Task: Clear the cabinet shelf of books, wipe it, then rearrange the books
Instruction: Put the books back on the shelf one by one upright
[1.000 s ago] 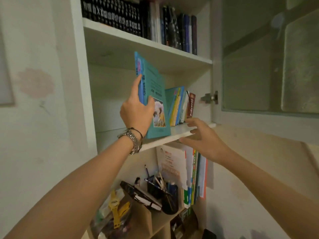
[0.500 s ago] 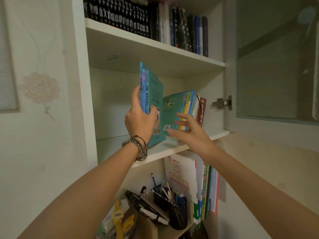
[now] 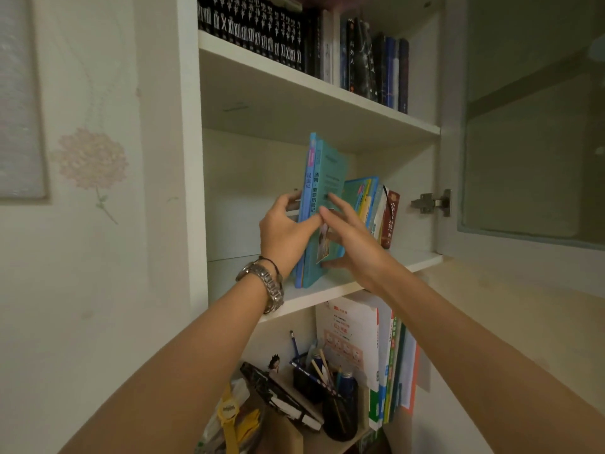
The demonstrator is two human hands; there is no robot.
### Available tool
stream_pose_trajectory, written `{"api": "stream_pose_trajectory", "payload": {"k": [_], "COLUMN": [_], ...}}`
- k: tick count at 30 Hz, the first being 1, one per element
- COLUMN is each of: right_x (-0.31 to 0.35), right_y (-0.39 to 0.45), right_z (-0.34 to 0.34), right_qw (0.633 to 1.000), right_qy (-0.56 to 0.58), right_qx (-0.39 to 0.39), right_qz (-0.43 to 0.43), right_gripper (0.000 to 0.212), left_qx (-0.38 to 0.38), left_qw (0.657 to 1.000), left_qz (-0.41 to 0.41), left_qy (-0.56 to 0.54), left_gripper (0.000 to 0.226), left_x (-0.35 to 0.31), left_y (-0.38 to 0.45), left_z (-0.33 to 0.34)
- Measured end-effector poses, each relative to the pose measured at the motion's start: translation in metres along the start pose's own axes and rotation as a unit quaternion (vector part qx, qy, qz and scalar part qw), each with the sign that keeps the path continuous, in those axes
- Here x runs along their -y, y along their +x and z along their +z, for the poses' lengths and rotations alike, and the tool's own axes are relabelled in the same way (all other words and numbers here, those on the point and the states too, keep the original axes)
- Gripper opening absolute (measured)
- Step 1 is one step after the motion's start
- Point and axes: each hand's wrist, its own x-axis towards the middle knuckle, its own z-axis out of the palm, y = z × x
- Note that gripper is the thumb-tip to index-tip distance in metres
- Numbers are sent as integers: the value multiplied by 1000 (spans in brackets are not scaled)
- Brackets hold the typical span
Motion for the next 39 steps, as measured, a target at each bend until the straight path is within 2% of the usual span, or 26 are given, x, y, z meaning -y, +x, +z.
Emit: {"api": "stream_pose_trajectory", "payload": {"k": [5,8,11,19,26,32,37,39], "right_x": [-1,-3,-4,-11,-22,-24,-35,-42], "right_y": [1,2,5,11,0,11,27,35], "right_z": [2,4,5,-3,-26,-28,-36,-39], "right_qw": [999,997,997,996,995,993,991,991], "right_qy": [-32,-61,-58,-49,-76,-103,-117,-115], "right_qx": [-10,-8,-2,-23,21,-3,-22,-33], "right_qz": [-20,-40,-46,-68,-68,-62,-54,-56], "right_gripper": [66,78,80,69,60,66,69,68], "left_qx": [112,166,206,217,304,313,360,368], "left_qw": [986,976,969,962,921,908,869,865], "left_qz": [-116,-138,-135,-66,-157,-172,-168,-159], "left_qy": [-40,-30,-18,151,187,219,294,302], "left_gripper": [48,54,66,86,96,98,110,112], "left_x": [-1,-6,-12,-6,-2,6,9,16], "left_y": [-5,-7,-9,-2,10,27,48,53], "left_z": [-16,-25,-25,-9,-8,9,21,26]}}
